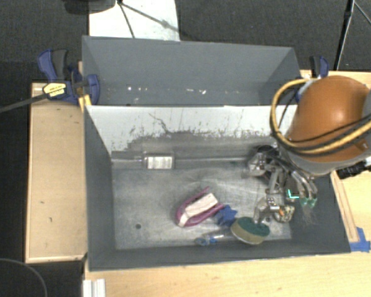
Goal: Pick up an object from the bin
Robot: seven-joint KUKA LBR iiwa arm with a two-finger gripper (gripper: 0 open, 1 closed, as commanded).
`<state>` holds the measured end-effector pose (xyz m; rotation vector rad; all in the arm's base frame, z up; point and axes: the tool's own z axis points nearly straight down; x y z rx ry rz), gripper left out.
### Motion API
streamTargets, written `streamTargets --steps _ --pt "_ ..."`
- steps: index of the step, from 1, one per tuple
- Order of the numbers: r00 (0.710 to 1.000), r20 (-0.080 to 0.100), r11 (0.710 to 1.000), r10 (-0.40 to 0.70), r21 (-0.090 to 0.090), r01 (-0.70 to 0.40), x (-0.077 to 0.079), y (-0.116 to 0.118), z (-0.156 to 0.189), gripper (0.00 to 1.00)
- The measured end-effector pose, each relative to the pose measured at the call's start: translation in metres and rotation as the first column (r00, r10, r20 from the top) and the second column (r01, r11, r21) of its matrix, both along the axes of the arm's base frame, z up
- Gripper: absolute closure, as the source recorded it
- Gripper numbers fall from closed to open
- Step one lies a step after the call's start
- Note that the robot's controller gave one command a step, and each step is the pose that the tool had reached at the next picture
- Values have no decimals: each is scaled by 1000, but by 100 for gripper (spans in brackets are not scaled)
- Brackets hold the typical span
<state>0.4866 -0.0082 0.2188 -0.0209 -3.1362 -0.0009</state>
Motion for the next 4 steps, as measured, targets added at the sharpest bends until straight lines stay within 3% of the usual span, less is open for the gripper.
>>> streamTargets --steps 1,2,4 --pt "975 7 975 220 -2 -220 7 18 -120 0" --pt "974 29 974 226 -4 -226 10 18 -116 0" --pt "956 36 957 291 -6 -291 10 26 -121 0"
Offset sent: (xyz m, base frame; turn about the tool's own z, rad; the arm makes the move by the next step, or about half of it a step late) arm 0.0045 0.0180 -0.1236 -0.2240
